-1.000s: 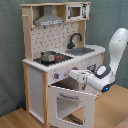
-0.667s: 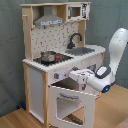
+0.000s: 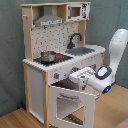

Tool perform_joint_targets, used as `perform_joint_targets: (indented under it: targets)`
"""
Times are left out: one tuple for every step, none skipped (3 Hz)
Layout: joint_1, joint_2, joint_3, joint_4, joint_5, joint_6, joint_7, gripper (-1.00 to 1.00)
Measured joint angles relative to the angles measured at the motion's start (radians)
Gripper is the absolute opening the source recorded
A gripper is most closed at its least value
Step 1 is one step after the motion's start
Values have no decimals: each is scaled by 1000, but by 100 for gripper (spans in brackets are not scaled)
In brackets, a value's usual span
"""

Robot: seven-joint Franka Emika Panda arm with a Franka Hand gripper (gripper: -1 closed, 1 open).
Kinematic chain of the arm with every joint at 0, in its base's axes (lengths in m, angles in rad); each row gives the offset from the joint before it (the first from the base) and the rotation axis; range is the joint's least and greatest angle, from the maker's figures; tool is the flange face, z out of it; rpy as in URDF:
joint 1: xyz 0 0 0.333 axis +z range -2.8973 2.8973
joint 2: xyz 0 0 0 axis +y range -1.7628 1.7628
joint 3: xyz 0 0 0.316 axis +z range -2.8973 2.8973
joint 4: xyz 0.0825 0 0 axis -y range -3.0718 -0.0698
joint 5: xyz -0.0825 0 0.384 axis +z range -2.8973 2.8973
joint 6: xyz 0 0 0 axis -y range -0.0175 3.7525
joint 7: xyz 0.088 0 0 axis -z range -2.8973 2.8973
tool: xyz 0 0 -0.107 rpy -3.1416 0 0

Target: Play with the kitchen

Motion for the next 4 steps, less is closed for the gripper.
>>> perform_joint_targets:
  targets:
    - [-5, -1, -2, -7, -16, 0, -103, -100]
    - [-15, 34, 6, -8, -12, 26, -29, -100]
    - [-15, 41, 6, -8, -12, 29, -15, 100]
    - [-15, 91, 6, -8, -12, 40, 73, 100]
